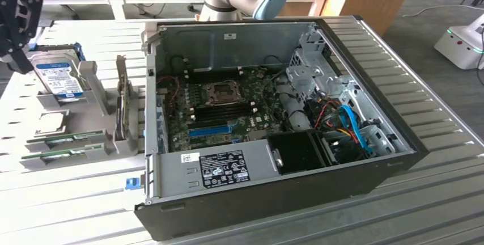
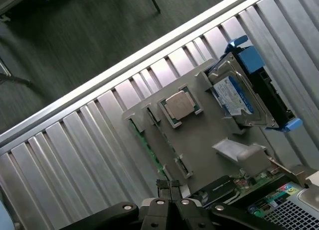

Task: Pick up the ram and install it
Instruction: 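Pick up the ram and move it above insertion slot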

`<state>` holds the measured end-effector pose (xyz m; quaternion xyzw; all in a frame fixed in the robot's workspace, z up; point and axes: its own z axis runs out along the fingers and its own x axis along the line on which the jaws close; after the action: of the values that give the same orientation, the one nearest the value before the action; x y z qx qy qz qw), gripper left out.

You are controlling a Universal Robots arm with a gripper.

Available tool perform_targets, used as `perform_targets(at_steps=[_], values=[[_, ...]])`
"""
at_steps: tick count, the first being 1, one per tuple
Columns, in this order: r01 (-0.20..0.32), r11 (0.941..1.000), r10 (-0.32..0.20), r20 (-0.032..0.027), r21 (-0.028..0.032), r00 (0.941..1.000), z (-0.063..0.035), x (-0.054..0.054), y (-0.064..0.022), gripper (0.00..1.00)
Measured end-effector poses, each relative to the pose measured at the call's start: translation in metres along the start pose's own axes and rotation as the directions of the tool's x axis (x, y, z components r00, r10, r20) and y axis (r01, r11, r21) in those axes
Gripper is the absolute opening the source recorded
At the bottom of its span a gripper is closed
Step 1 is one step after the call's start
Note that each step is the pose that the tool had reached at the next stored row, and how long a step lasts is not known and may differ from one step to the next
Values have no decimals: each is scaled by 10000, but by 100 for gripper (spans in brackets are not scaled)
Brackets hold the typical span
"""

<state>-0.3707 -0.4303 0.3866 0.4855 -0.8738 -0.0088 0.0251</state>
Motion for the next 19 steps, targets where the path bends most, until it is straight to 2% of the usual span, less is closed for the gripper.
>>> perform_targets(at_steps=[4, 8, 11, 19], values=[[631, 9980, -631, -26, 21, 9980, 1, 0, 0, 11], [1259, 9920, -1259, -53, 41, 9920, 3, 0, 0, 11], [1720, 9851, -1720, -74, 55, 9851, 4, 0, 0, 11], [2748, 9615, -2747, -123, 81, 9615, 6, 0, -1, 11]])
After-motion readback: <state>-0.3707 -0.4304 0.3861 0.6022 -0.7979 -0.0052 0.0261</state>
